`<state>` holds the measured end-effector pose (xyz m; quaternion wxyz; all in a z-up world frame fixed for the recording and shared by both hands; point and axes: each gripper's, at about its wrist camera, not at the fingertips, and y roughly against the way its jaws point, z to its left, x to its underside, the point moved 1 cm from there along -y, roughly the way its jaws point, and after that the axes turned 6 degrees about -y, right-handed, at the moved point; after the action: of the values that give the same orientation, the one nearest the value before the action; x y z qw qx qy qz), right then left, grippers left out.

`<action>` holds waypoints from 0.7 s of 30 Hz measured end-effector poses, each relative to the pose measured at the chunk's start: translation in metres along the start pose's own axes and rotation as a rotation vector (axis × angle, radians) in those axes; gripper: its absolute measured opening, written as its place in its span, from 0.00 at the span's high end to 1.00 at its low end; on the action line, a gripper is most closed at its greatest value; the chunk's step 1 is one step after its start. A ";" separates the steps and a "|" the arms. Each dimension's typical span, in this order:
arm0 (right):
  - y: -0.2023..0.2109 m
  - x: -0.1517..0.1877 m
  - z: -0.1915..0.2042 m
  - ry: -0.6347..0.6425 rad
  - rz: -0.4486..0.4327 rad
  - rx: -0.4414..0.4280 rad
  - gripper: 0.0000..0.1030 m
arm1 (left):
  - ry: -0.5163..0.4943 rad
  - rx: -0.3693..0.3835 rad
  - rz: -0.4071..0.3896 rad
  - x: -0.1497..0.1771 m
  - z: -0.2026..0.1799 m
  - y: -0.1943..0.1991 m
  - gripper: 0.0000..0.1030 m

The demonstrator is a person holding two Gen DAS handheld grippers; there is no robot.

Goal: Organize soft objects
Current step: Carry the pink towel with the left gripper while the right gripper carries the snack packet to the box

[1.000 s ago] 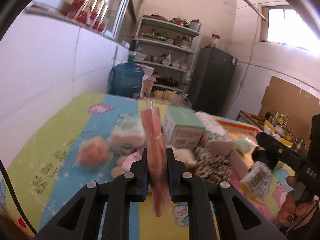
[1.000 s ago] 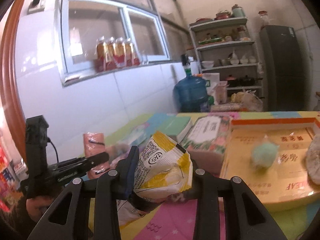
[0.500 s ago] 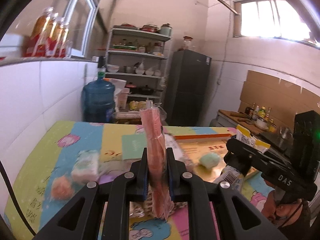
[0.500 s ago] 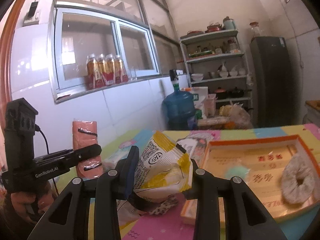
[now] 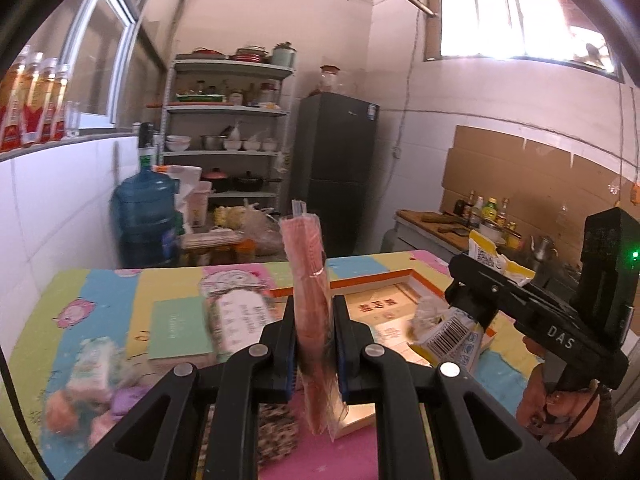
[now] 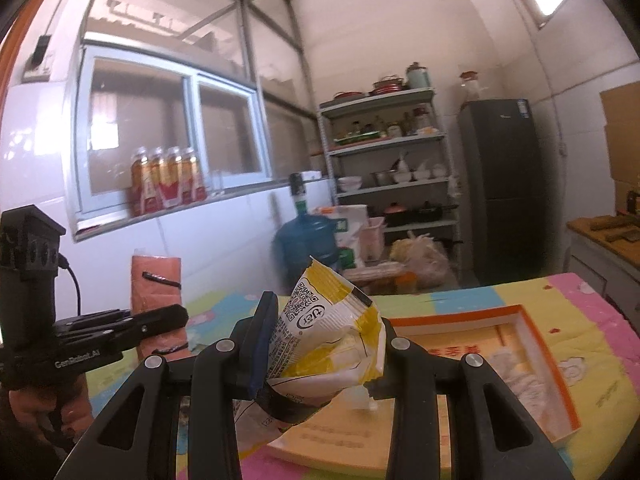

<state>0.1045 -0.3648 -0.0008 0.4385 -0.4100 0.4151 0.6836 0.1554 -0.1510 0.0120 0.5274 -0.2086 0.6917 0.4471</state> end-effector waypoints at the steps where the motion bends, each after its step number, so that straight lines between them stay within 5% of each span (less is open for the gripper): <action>1: 0.002 -0.001 -0.006 -0.003 -0.004 0.009 0.64 | -0.002 0.010 0.004 -0.001 -0.005 -0.006 0.85; 21: 0.001 -0.009 -0.113 -0.071 0.024 0.139 0.64 | 0.029 0.154 0.121 0.004 -0.074 -0.103 0.85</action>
<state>0.1284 -0.4720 -0.0279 0.4721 -0.3491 0.4506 0.6725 0.1916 -0.2653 -0.0294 0.5036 -0.1318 0.7430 0.4207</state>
